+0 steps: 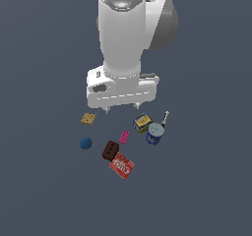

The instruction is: Pick up a designated object from a clutter of objects.

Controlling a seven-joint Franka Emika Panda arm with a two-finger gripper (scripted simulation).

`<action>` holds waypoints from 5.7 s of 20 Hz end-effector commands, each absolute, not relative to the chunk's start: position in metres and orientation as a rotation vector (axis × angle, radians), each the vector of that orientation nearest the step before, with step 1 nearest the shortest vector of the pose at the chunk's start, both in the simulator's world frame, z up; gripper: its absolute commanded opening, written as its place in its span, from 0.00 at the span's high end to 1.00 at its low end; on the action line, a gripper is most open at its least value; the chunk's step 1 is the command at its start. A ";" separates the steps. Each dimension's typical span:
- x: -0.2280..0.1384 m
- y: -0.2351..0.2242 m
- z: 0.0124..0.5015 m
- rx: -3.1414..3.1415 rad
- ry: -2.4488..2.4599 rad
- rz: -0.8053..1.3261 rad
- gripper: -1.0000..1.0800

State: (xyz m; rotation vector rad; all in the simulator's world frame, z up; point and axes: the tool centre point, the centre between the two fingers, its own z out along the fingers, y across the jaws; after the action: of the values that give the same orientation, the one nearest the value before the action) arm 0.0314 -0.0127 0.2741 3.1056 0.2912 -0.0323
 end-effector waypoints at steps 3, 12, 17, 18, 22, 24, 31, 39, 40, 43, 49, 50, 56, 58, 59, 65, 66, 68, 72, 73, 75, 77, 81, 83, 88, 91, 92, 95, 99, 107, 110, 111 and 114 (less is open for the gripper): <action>0.054 -0.014 0.250 3.081 0.469 -0.032 0.04; 0.096 -0.015 0.191 3.003 0.840 -0.029 0.04; 0.116 -0.016 0.155 2.945 1.041 -0.023 0.04; 0.120 -0.016 0.148 2.933 1.080 -0.022 0.04; 0.131 -0.017 0.121 2.886 1.215 -0.015 0.04; 0.135 -0.017 0.110 2.865 1.269 -0.012 0.04; 0.144 -0.017 0.083 2.812 1.396 -0.003 0.04; 0.146 -0.017 0.075 2.800 1.424 -0.002 0.04; 0.146 -0.017 0.074 2.800 1.424 -0.002 0.04; 0.146 -0.017 0.066 2.800 1.426 -0.002 0.04; 0.145 -0.017 0.035 2.798 1.429 -0.001 0.04; 0.145 -0.017 0.031 2.797 1.430 0.000 0.04; 0.147 -0.017 0.025 2.797 1.431 0.000 0.04; 0.147 -0.017 0.025 2.797 1.431 0.000 1.00; 0.147 -0.017 0.025 2.797 1.431 0.000 1.00; 0.147 -0.017 0.025 2.797 1.431 0.000 1.00; 0.147 -0.017 0.025 2.797 1.431 0.000 1.00; 0.146 -0.017 0.025 2.797 1.431 0.000 1.00; 0.144 -0.017 0.028 2.797 1.431 0.000 1.00; 0.143 -0.017 0.030 2.797 1.431 0.000 1.00; 0.140 -0.016 0.034 2.797 1.431 0.000 1.00; 0.136 -0.016 0.039 2.797 1.431 0.000 1.00; 0.126 -0.015 0.054 2.797 1.430 -0.001 1.00; 0.119 -0.014 0.064 2.797 1.430 -0.001 1.00; 0.097 -0.011 0.094 2.796 1.430 -0.001 1.00; 0.082 -0.009 0.115 2.795 1.430 -0.002 1.00; 0.077 -0.008 0.123 2.795 1.430 -0.002 1.00; 0.062 -0.006 0.144 2.795 1.430 -0.002 1.00; 0.042 -0.003 0.173 2.795 1.430 -0.002 1.00; 0.002 0.002 0.232 2.795 1.430 -0.002 1.00; -0.013 0.005 0.254 2.795 1.430 -0.002 1.00; -0.018 0.005 0.262 2.795 1.430 -0.002 1.00; -0.033 0.008 0.286 2.796 1.430 -0.001 1.00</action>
State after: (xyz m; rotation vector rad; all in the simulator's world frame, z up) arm -0.0251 0.0063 0.2740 2.7955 1.4301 -0.0013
